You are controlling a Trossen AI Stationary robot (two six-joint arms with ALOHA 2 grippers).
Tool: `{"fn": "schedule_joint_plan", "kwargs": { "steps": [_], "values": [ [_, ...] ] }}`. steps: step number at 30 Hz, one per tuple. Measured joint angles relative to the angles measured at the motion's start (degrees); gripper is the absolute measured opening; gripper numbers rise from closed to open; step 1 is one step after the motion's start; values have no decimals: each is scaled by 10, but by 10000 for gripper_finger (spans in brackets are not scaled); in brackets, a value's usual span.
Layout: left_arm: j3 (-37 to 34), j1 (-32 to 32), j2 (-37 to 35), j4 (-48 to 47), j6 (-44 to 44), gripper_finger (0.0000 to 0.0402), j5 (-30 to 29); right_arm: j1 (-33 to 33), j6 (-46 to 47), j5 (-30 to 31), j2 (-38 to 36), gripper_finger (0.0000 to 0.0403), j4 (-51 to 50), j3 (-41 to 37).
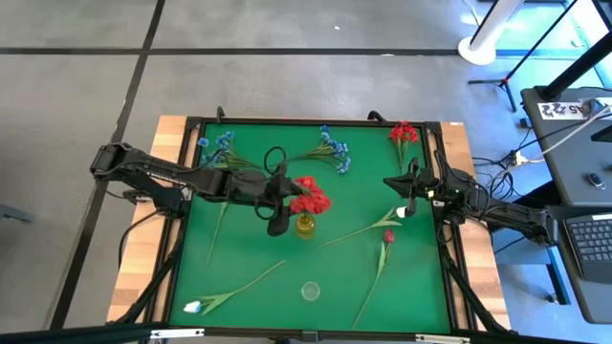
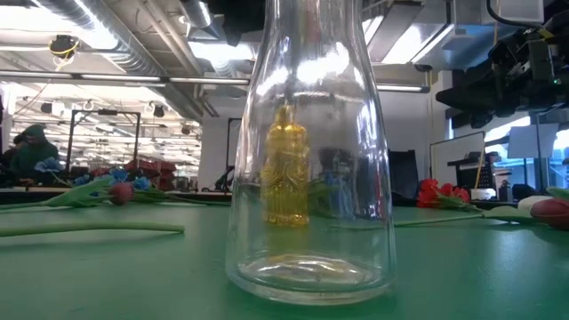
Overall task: Sort flowers into vase by color
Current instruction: Put the left red flowers into the yellow vase, then put the left dark red tulip into the yellow vase
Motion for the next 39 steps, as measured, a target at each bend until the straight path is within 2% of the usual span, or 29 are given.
{"fn": "schedule_joint_plan", "kwargs": {
  "steps": [4,8,16,20,25,29,32,36,39],
  "values": [
    [0,0,0,-37,-14,215,0,0,0,0,0,10,0,0],
    [0,0,-12,-80,-36,218,-1,0,0,0,0,10,0,0],
    [0,-11,-97,-200,-86,218,-58,0,0,0,0,10,0,0],
    [0,-16,-149,-320,-160,217,-100,0,0,0,0,10,0,0],
    [0,-10,-183,-546,-346,217,-156,0,0,0,0,10,0,0],
    [0,-2,-172,-695,-502,217,-144,0,0,0,0,10,0,0],
    [0,0,-151,-764,-568,217,-109,0,0,0,0,10,0,0],
    [-7,0,-120,-790,-595,217,-79,0,0,0,0,10,0,0],
    [-36,-3,-110,-735,-559,217,-73,0,0,0,0,10,0,0]
  ]
}}
